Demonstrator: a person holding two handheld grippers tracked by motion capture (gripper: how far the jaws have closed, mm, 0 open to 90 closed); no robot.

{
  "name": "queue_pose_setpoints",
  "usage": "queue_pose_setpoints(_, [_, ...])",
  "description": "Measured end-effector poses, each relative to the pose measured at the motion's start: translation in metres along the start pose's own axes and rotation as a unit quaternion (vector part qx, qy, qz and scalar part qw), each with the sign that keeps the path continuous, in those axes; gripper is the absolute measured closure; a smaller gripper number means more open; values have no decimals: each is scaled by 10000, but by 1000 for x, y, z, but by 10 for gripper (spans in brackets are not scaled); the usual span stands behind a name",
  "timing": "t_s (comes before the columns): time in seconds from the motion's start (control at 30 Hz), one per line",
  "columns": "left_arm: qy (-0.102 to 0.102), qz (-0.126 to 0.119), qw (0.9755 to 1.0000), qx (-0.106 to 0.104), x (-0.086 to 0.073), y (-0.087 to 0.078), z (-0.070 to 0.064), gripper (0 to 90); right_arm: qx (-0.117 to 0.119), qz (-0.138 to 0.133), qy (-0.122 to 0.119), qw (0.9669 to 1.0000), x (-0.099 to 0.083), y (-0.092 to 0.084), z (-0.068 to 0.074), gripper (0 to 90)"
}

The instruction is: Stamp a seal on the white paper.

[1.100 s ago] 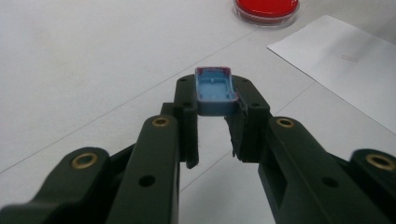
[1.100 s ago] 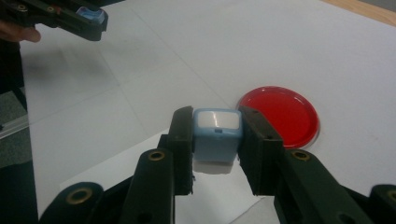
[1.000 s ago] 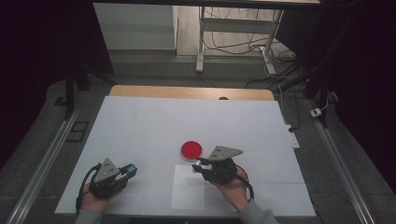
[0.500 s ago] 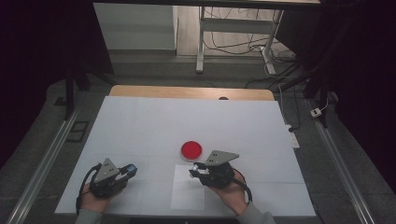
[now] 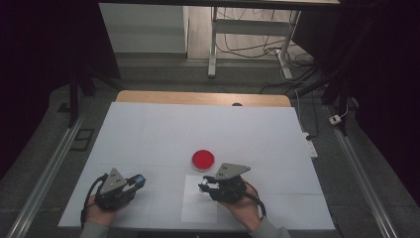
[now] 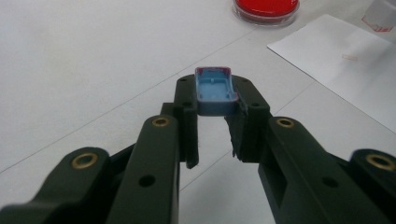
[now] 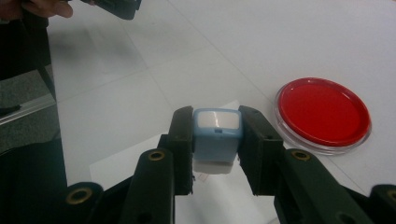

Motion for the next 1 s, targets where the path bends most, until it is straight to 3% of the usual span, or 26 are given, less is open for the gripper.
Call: queue_pose_setpoints(1.0, [11, 17, 10000, -11, -1, 1, -1, 739, 110, 251, -67, 9996, -12, 16, 8, 667])
Point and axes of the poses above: each handheld gripper's, and its own axes: y roughly forward along the jaws, x roughly out of its top, z roughly to its left, the point moved 9 cm from there along y, roughly forward along the jaws, and after that the axes turned 13 degrees about -y, right-handed, at the moved point
